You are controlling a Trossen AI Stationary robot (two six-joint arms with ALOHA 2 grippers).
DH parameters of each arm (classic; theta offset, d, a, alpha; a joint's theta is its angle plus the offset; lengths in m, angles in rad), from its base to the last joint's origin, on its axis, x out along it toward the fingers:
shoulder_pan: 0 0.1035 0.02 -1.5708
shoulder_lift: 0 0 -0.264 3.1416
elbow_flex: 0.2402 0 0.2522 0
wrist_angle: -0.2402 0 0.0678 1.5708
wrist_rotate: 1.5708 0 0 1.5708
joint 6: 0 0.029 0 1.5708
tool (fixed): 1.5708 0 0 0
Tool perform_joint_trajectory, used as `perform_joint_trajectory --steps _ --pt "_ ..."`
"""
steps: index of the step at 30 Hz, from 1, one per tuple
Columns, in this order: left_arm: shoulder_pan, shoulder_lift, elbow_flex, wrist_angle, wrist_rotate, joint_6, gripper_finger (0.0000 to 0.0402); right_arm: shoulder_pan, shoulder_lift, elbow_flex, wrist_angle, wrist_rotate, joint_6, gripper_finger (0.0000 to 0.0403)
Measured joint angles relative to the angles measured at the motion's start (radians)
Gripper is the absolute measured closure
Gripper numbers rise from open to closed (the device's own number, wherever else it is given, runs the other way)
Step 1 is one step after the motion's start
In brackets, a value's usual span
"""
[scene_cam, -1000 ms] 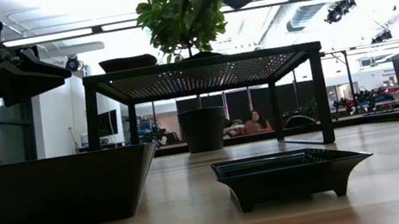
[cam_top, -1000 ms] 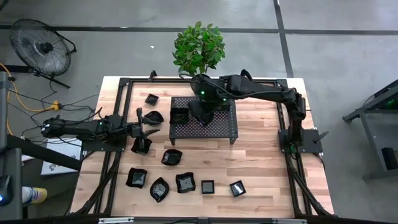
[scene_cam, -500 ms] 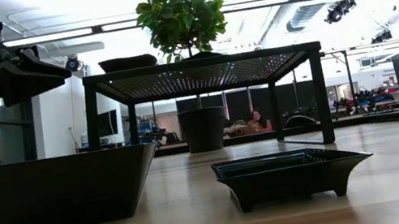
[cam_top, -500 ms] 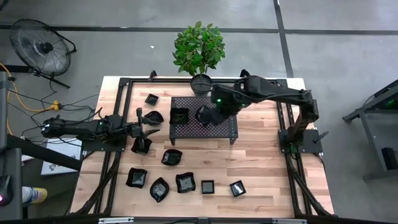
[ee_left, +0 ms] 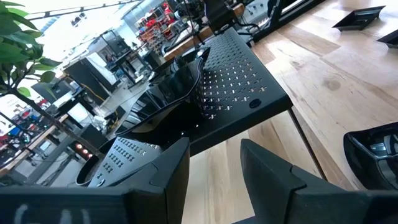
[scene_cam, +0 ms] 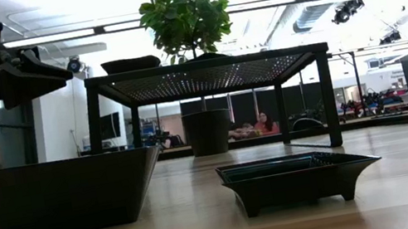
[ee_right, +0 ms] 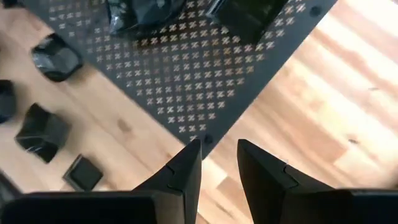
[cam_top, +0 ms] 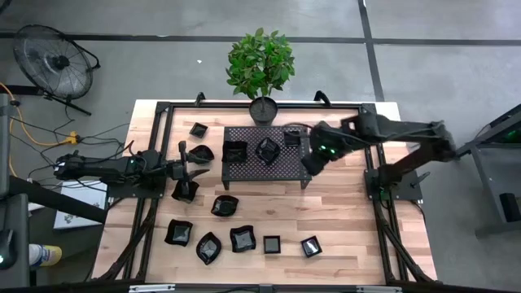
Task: Pick & Place Mini shaped plates
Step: Stack the black square plate on top of the other black square plates on the shelf
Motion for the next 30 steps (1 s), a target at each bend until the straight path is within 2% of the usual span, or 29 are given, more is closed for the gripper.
perform_joint_trajectory --steps 6,12,19,30 --pt "0.0 0.0 0.0 0.0 0.0 0.0 0.0261 0.071 -0.178 -0.237 0.081 -0.038 0.094 0.0304" --pt "0.0 0.0 0.0 0.0 0.0 0.0 0.0261 0.144 -0.282 -0.386 0.094 -0.081 0.184 0.0304" --pt "0.0 0.0 0.0 0.0 0.0 0.0 0.0261 0.227 -0.352 -0.512 0.151 -0.121 0.268 0.0304" --pt "0.0 0.0 0.0 0.0 0.0 0.0 0.0261 0.348 -0.385 -0.715 0.366 -0.186 0.381 0.0304"
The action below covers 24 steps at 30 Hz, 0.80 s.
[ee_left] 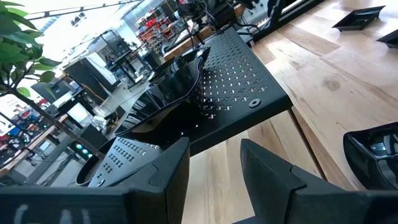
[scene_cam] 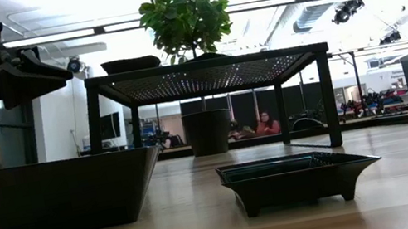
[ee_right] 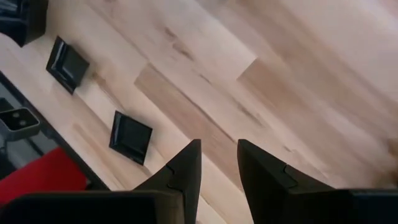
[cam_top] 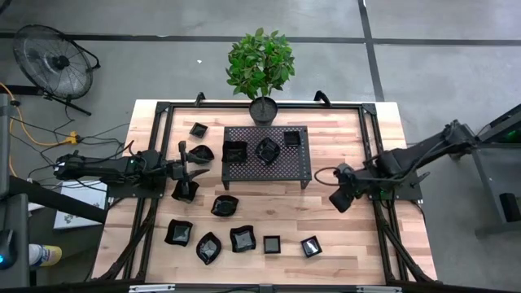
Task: Pick & Place Mini shaped plates
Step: Stack the black square plate on top of the other black square plates on the shelf
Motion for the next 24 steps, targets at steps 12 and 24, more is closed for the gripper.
perform_joint_trajectory --steps 12,24 --pt "0.0 0.0 0.0 0.0 0.0 0.0 0.0261 0.049 0.012 -0.14 0.222 -0.03 0.046 0.0303" --pt "0.0 0.0 0.0 0.0 0.0 0.0 0.0261 0.075 0.102 -0.17 0.317 -0.068 0.049 0.0228"
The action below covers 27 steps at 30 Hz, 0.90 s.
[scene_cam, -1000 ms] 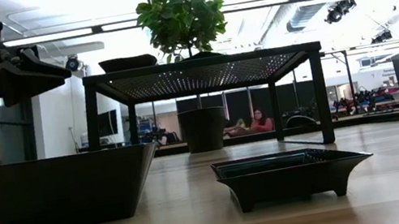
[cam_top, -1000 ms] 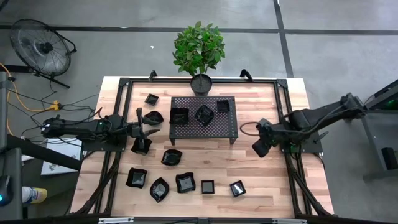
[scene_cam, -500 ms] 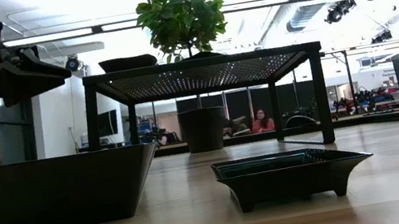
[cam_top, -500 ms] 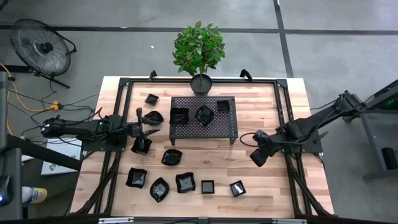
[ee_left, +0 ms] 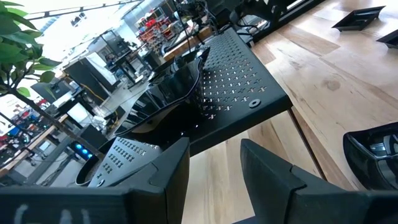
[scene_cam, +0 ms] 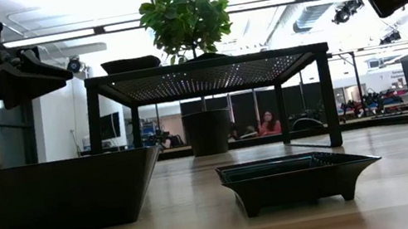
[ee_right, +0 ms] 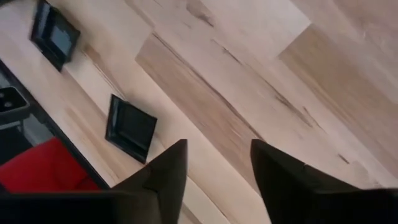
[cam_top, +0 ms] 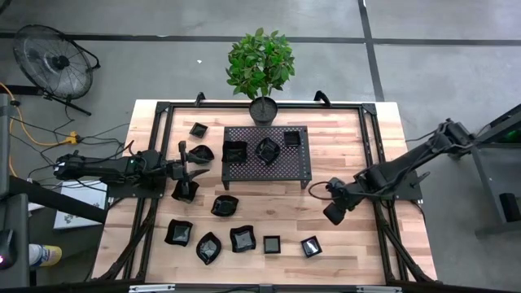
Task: Pick & Place Mini shaped plates
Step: Stack the black square plate on top of the other black square plates on the shelf
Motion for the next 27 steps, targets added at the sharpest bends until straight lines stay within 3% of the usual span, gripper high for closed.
perform_joint_trajectory --steps 7,17,27 --pt "0.0 0.0 0.0 0.0 0.0 0.0 0.0261 0.023 0.065 0.0 0.07 -0.038 0.05 0.0186" --pt "0.0 0.0 0.0 0.0 -0.001 0.0 0.0261 0.064 0.237 0.0 0.345 -0.114 0.156 0.0207" --pt "0.0 0.0 0.0 0.0 -0.001 0.0 0.0261 0.13 0.265 0.001 0.375 -0.126 0.17 0.0208"
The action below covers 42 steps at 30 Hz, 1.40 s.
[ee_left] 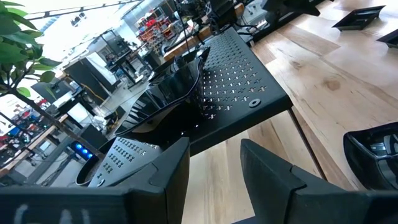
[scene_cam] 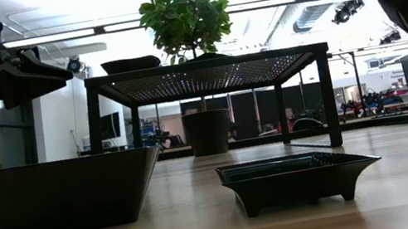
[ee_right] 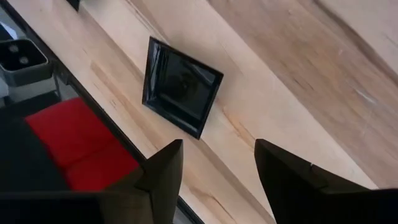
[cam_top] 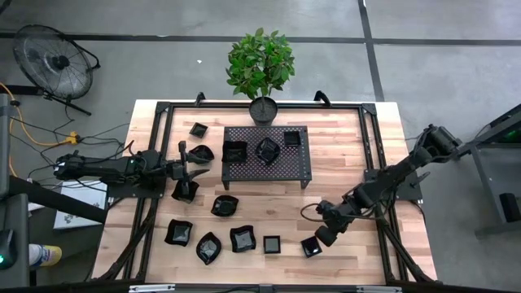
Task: Pick & Place Mini shaped plates
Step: Stack the black square plate on top of the other black square plates on the shelf
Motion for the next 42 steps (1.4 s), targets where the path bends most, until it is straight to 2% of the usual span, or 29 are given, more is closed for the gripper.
perform_joint_trajectory --steps 12,15,20,26,34,42 --pt "0.0 0.0 0.0 0.0 0.0 0.0 0.0261 0.005 -0.001 0.0 0.085 0.003 -0.007 0.0208" --pt "0.0 0.0 0.0 0.0 0.0 0.0 0.0261 0.005 -0.001 0.0 0.084 0.04 -0.009 0.0208" --pt "0.0 0.0 0.0 0.0 -0.001 0.0 0.0261 -0.01 -0.001 0.0 0.104 0.045 -0.009 0.0208" --pt "0.0 0.0 0.0 0.0 -0.001 0.0 0.0261 -0.029 -0.001 0.0 0.105 0.134 -0.008 0.0208" --pt "0.0 0.0 0.0 0.0 -0.001 0.0 0.0261 -0.01 0.015 0.0 0.102 0.12 0.139 0.0208" --pt "0.0 0.0 0.0 0.0 -0.002 0.0 0.0261 0.025 0.146 0.057 0.08 0.047 0.207 0.0208"
